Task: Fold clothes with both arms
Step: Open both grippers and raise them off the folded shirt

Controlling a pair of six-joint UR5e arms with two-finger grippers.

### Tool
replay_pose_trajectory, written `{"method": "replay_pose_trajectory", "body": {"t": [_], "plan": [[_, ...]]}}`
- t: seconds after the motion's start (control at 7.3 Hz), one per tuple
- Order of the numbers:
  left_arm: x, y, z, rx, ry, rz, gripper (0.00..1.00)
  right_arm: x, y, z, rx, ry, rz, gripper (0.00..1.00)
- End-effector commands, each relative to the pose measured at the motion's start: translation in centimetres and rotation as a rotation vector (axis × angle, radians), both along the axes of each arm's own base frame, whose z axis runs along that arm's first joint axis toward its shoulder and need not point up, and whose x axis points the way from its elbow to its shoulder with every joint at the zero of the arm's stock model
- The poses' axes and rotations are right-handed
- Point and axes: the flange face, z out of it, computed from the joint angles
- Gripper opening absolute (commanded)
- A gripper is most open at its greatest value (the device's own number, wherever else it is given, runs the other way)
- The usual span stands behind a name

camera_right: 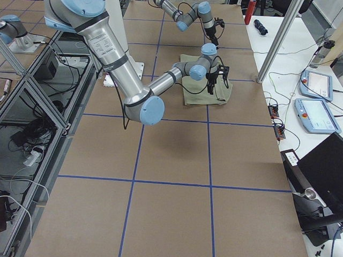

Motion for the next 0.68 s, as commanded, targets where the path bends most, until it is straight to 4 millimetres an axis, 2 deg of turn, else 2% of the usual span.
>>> {"method": "replay_pose_trajectory", "body": {"t": [0.0, 0.14, 0.27, 0.41, 0.55], "plan": [[-1.3, 1.6, -0.9, 0.015, 0.025, 0.005, 1.00, 0.1, 6.1, 4.2, -0.017, 0.037, -0.041, 1.00], [-1.4, 1.8, -1.3, 0.017, 0.033, 0.004, 1.00, -0.7, 7.5, 6.0, -0.024, 0.066, -0.057, 1.00], [-1.4, 2.0, -1.6, 0.021, 0.037, 0.005, 1.00, -2.1, 8.8, 6.7, -0.014, 0.088, -0.068, 1.00], [-1.4, 2.0, -1.4, 0.019, 0.035, 0.005, 1.00, -2.8, 9.2, 6.4, -0.011, 0.088, -0.081, 1.00], [-1.6, 2.2, -1.5, 0.023, 0.038, 0.005, 1.00, -2.9, 9.3, 6.4, -0.013, 0.085, -0.084, 0.87]]}}
